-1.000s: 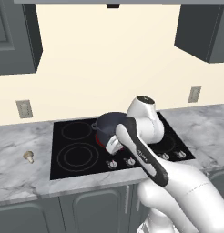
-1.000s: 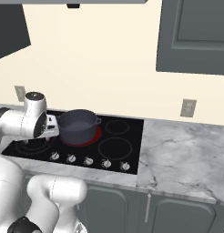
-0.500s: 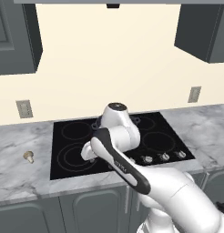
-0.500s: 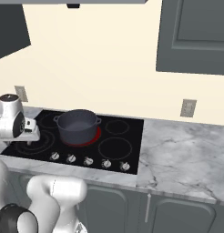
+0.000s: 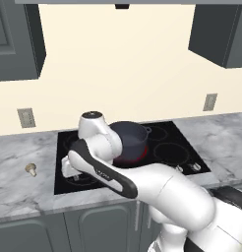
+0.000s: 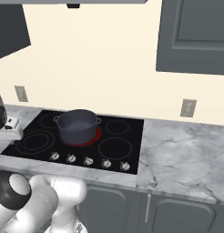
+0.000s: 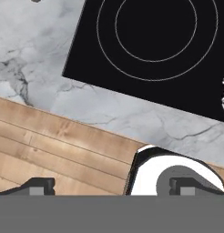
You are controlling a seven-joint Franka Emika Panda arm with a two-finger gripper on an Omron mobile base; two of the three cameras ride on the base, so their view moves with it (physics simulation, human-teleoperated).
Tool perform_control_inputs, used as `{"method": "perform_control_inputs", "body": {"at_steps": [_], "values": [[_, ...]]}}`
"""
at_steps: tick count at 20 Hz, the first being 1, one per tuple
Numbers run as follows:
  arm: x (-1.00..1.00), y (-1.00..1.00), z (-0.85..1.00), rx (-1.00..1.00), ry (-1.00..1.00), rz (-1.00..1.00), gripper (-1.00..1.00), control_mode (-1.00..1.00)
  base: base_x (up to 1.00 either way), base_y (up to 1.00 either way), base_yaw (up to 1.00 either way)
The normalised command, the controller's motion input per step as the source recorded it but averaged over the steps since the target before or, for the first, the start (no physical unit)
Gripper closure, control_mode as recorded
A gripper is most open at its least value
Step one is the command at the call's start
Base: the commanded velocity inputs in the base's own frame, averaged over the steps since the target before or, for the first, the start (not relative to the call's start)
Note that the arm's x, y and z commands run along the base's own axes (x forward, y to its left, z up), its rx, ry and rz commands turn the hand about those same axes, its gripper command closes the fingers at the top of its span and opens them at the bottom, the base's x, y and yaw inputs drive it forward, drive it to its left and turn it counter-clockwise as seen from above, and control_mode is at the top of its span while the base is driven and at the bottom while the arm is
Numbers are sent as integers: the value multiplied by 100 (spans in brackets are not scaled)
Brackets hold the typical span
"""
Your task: Turn on the burner for the pot on the stove. Wait thirty seconds for the pot to heat up. Then add the mushroom to the pot.
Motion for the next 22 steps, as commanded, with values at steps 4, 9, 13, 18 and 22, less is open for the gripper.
{"method": "perform_control_inputs", "body": {"at_steps": [4, 9, 13, 18, 22], "values": [[9, 43, -9, -10, 0, -3, -100, -100, 0, 0, 0], [19, 35, -4, -2, 0, -4, -100, -100, 0, 0, 0], [15, 34, -9, 0, 0, -5, -100, -100, 0, 0, 0], [9, 23, -25, 2, 0, -5, -100, -100, 0, 0, 0], [24, 33, -12, 4, 0, -4, -100, -100, 0, 0, 0]]}}
